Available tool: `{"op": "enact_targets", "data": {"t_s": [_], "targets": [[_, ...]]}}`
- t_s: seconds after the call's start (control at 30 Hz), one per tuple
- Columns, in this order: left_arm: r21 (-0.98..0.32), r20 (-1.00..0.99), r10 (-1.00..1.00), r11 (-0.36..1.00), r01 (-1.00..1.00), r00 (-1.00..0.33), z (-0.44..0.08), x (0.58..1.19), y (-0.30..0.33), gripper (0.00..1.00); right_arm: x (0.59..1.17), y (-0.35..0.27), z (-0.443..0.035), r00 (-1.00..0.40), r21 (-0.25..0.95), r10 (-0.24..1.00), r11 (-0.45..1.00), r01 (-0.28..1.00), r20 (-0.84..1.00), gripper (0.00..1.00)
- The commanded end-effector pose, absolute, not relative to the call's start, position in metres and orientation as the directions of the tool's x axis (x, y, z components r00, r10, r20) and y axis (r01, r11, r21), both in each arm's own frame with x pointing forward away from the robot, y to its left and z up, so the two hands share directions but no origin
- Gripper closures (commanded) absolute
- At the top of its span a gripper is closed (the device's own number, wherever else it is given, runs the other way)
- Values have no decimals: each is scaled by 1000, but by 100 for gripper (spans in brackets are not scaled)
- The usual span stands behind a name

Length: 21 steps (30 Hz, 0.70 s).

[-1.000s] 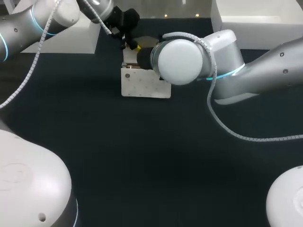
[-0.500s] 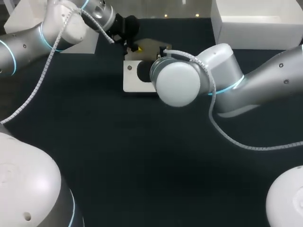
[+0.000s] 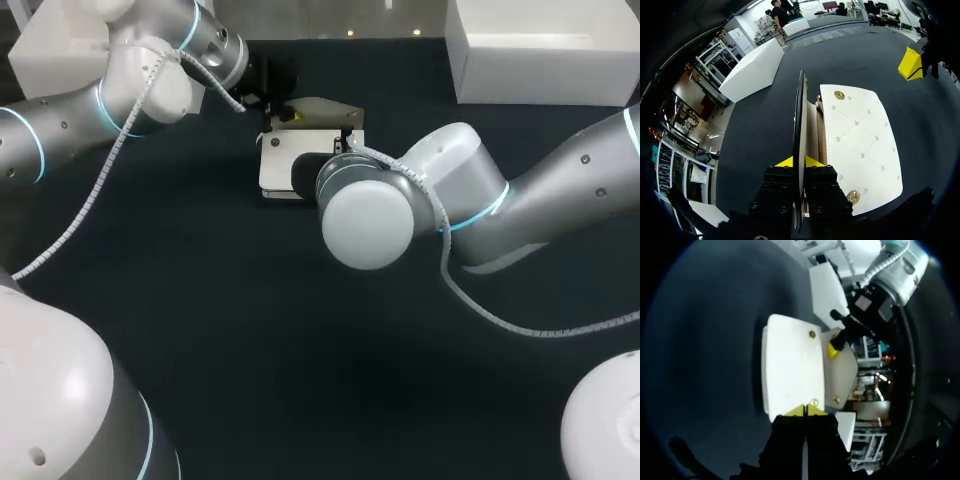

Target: Pick up the bag, open it, inspect its contents, close it, and place it on the opposite side

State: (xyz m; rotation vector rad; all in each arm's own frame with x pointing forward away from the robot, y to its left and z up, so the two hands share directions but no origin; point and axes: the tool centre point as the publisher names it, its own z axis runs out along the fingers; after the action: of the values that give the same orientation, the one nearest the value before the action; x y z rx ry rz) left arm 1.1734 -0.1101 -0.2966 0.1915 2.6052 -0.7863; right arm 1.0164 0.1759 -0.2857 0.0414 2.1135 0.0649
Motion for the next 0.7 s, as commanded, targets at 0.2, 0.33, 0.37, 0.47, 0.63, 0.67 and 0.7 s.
{"op": "enact_targets", "data": {"t_s": [0.2, 0.33, 0.37, 0.47, 0.63, 0.67, 0.7], "targets": [[-501, -424, 12, 830, 246, -906, -297, 1174, -111, 100, 1017, 178, -287, -512, 62, 57, 998, 7, -857, 100], [-499, -437, 10, 829, 252, -900, -303, 1174, -111, 100, 1017, 178, -287, -512, 62, 57, 998, 7, -857, 100], [-493, -450, 9, 831, 257, -893, -306, 1174, -111, 100, 1015, 181, -288, -510, 69, 62, 998, 4, -858, 100], [-490, -462, 4, 832, 259, -887, -316, 1174, -109, 100, 1011, 186, -293, -507, 72, 61, 997, -3, -860, 100], [-486, -476, 3, 832, 267, -879, -326, 1172, -108, 100, 1002, 189, -303, -507, 85, 70, 996, -7, -859, 100], [-488, -478, 4, 830, 270, -878, -327, 1171, -107, 100, 1001, 189, -304, -505, 92, 75, 996, -8, -860, 100], [-489, -483, 3, 828, 273, -876, -328, 1170, -107, 100, 999, 189, -306, -504, 96, 77, 995, -11, -860, 100]]}}
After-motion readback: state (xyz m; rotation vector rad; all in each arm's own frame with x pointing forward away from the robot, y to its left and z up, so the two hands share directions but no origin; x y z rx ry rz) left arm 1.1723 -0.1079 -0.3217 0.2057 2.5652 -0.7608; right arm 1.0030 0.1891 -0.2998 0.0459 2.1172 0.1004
